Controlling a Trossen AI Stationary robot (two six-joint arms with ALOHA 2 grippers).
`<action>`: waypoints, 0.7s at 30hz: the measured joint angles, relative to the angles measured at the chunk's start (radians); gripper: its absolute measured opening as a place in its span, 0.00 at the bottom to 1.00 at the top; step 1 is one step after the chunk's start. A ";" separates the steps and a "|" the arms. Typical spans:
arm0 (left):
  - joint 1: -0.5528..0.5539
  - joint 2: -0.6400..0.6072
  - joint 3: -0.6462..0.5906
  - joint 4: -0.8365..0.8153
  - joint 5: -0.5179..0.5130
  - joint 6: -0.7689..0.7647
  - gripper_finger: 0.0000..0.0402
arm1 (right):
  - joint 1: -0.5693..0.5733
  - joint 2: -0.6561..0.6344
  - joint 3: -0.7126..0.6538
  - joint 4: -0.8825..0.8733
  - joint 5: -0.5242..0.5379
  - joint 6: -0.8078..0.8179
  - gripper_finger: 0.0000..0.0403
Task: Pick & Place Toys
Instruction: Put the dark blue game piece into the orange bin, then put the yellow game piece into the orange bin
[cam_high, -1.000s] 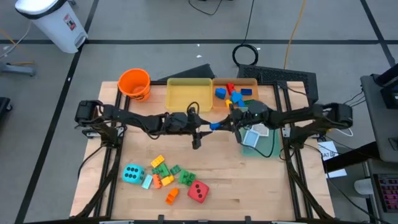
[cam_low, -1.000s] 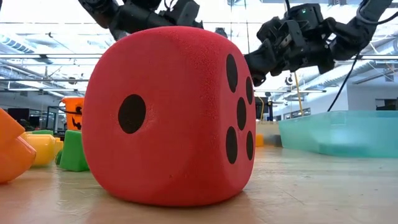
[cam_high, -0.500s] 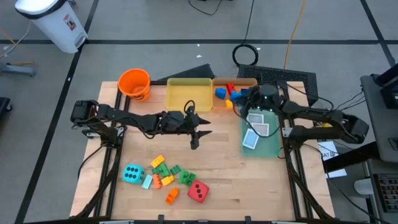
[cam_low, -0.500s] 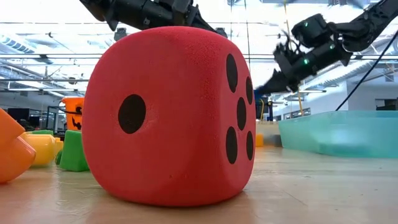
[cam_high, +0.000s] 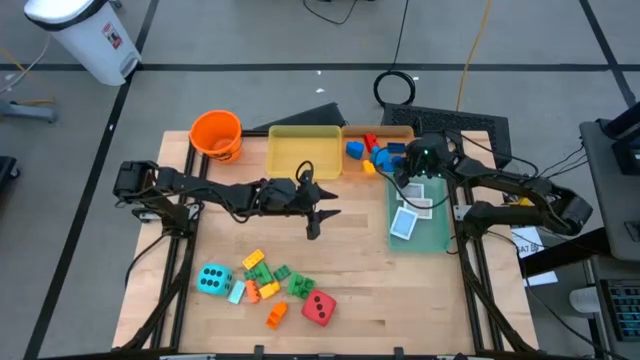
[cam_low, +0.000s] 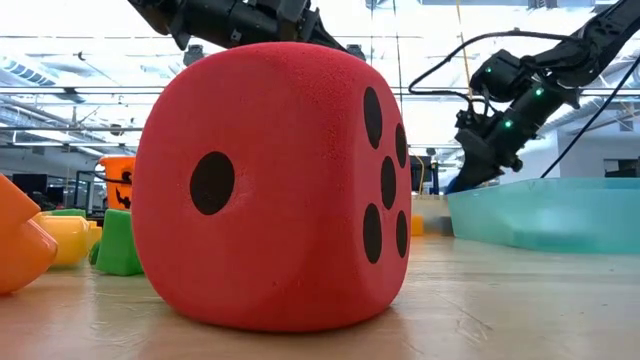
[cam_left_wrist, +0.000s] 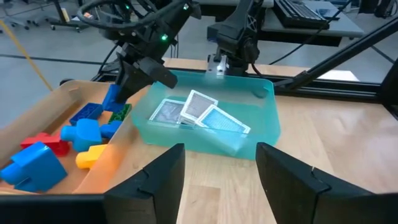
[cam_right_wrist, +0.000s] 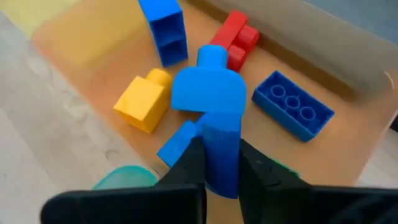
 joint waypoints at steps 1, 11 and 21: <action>0.000 0.000 0.000 0.000 0.000 0.000 0.50 | 0.000 0.000 0.000 0.000 0.000 0.000 0.07; 0.000 0.000 0.000 0.001 0.000 -0.013 0.48 | 0.001 0.000 0.000 -0.008 0.096 0.007 0.24; 0.000 -0.011 0.000 -0.020 -0.008 -0.075 0.48 | 0.003 -0.001 0.000 -0.003 0.124 -0.001 0.56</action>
